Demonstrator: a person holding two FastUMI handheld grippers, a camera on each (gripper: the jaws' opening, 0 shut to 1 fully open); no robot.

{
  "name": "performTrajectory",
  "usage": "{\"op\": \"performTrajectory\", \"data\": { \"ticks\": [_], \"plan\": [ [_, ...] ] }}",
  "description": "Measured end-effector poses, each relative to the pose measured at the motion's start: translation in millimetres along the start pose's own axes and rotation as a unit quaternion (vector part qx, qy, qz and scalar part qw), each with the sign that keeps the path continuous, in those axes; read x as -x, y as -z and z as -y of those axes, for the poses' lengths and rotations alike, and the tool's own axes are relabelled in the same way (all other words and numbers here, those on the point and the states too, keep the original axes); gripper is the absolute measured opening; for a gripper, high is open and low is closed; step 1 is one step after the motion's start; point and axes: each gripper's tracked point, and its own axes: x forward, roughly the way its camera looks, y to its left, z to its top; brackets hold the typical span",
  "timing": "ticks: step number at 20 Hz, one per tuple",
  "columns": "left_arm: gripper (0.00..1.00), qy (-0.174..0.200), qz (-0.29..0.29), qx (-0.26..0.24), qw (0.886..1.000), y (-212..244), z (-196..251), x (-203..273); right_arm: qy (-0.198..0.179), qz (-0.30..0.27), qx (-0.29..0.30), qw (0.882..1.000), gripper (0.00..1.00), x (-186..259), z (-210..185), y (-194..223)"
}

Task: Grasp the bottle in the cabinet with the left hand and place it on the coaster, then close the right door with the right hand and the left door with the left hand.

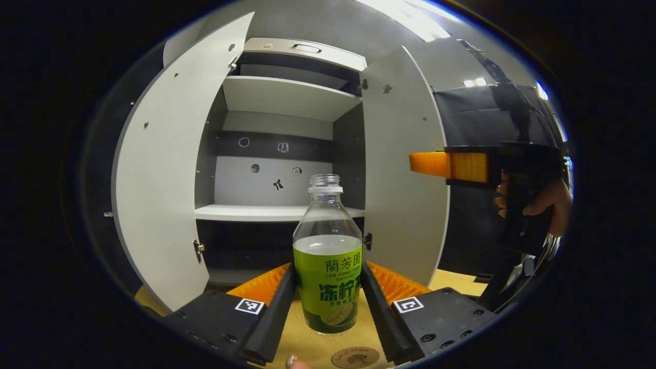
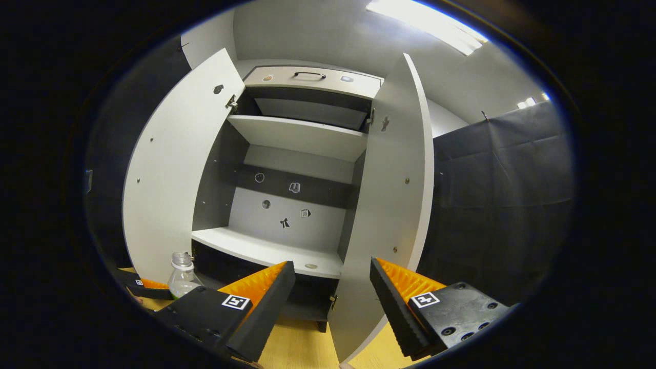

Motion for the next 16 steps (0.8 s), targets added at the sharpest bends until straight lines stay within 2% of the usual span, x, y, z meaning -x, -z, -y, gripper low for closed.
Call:
{"op": "performTrajectory", "data": {
  "ticks": [3, 6, 9, 16],
  "plan": [
    [0.77, 0.006, -0.031, -0.006, 0.999, 52, 15, -1, 0.0, -0.01, -0.002, 1.0, 0.98, 1, -2, 30],
    [0.77, -0.001, -0.04, 0.016, 0.999, 89, 23, -4, -0.009, -0.027, 0.008, 1.0, 0.98, -4, 1, 61],
    [0.77, -0.005, -0.033, 0.035, 0.999, 108, 27, -4, -0.017, -0.049, -0.004, 0.999, 0.98, -14, 3, 84],
    [0.77, -0.001, -0.047, 0.021, 0.999, 135, 40, 12, -0.048, -0.05, -0.015, 0.997, 0.98, -19, -19, 95]
  ]
}}
